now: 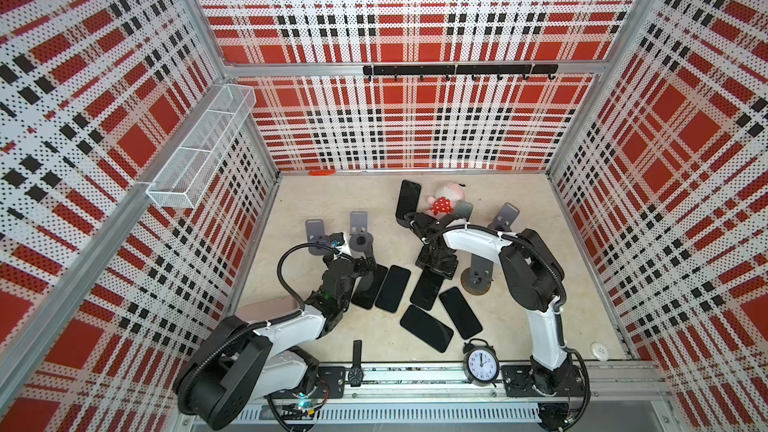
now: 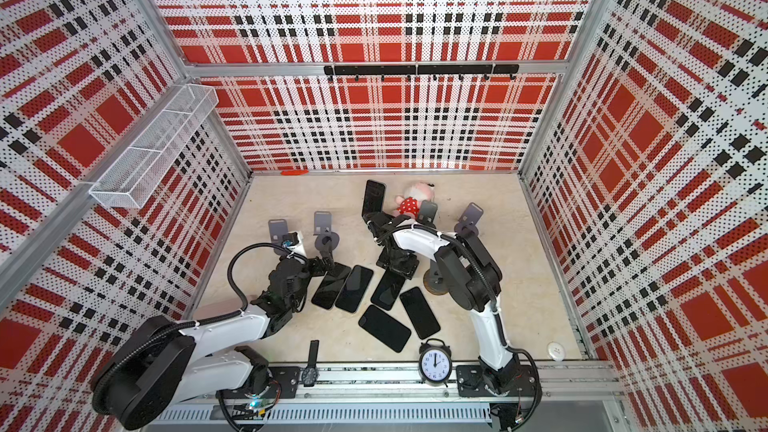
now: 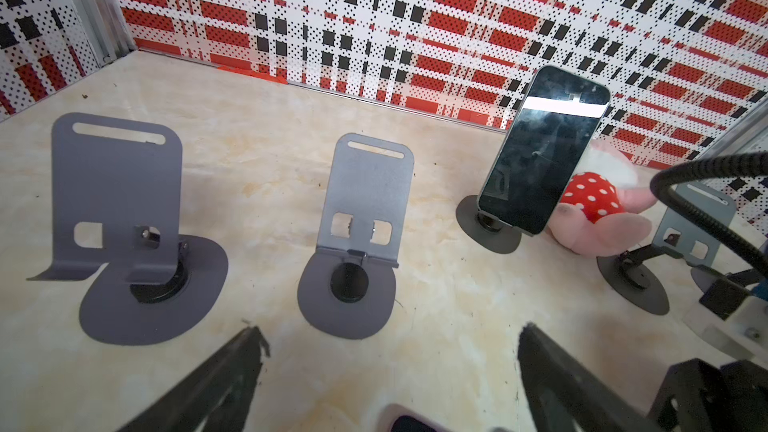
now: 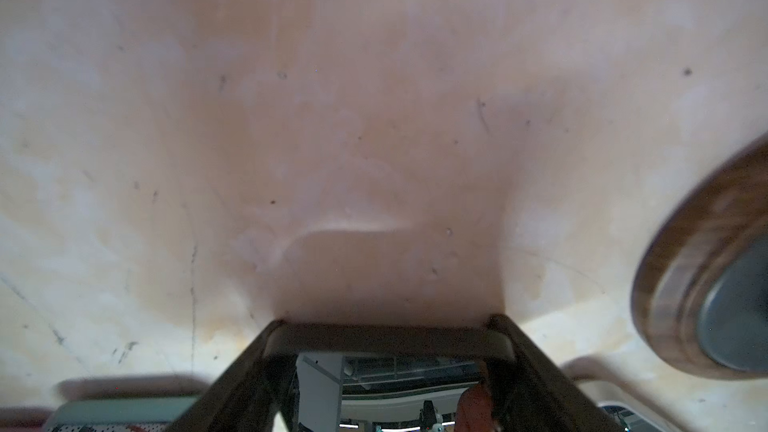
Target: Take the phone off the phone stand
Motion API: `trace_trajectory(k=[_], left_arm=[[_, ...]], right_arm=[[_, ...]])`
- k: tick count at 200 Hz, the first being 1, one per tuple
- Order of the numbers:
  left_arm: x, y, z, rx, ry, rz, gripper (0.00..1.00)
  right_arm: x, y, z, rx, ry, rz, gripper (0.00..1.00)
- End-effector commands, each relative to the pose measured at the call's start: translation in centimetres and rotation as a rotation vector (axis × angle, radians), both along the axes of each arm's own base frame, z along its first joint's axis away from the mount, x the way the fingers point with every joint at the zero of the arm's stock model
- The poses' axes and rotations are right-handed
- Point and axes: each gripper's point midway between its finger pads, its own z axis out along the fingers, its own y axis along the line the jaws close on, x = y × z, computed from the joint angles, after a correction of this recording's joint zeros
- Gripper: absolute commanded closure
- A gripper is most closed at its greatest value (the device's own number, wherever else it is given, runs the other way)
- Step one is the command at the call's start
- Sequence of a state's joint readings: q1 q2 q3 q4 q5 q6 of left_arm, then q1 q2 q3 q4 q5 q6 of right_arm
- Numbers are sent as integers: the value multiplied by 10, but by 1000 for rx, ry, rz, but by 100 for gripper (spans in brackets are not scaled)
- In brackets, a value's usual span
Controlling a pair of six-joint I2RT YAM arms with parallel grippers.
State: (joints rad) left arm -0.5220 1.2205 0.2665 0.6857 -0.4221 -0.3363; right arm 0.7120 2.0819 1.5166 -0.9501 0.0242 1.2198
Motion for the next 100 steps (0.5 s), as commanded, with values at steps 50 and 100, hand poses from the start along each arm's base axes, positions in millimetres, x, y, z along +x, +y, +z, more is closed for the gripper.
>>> trace_trajectory(k=[50,100], left_arm=[[6,3,7,-11,-13,19,2],[6,4,7,-10,-13,23,2]], right_arm=[[-12,-9,-9,-37,38,-9,22],[-13,-11,-9,-37,28,-14,20]])
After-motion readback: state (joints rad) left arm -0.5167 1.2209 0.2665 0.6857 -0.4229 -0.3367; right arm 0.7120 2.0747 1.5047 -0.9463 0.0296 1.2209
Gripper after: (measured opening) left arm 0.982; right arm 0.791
